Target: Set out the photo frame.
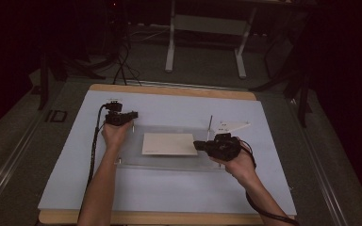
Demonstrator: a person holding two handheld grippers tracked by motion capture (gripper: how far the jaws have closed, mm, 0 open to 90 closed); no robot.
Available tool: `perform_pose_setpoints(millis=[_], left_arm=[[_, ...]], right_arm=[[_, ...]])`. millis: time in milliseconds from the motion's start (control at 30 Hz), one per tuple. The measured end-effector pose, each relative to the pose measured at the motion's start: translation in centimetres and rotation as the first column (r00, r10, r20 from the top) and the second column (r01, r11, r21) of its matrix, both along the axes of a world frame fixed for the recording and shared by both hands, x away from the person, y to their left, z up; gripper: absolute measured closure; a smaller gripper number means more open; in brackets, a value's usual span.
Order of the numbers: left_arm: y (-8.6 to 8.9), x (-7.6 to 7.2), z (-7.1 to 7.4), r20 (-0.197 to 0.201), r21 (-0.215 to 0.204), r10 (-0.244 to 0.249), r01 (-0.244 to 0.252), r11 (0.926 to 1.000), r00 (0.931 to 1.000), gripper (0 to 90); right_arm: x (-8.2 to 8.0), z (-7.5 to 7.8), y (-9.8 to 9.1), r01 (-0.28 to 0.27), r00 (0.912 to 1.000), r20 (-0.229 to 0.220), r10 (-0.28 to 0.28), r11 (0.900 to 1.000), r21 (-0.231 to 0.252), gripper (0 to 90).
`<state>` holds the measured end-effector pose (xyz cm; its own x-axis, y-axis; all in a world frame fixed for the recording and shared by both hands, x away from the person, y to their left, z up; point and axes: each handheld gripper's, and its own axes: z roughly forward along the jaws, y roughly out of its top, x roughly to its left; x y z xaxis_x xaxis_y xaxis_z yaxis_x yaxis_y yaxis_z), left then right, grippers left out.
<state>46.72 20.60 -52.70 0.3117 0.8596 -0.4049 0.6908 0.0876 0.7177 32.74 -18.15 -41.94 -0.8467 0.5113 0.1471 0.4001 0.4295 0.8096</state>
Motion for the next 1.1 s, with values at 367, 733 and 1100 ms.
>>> perform_pose_setpoints(millis=[367,733,1100], left_arm=[[0.0,0.0,0.0,-0.003,-0.005,0.002,-0.002,1.0000,1.0000,82.6],[0.0,0.1,0.0,-0.007,-0.009,0.003,-0.003,1.0000,1.0000,82.4],[0.0,0.1,-0.1,-0.011,-0.012,0.001,-0.001,0.9999,0.9999,82.3]], right_arm=[[-2.8,-1.3,1.6,-0.079,0.9966,-0.023,0.079,0.9969,0.004,90.0],[-4.9,-3.3,2.4,-0.094,0.9953,-0.024,0.094,0.9955,-0.005,90.0],[-5.7,-5.3,3.5,-0.061,0.9981,0.006,0.061,0.9954,-0.074,90.0]])
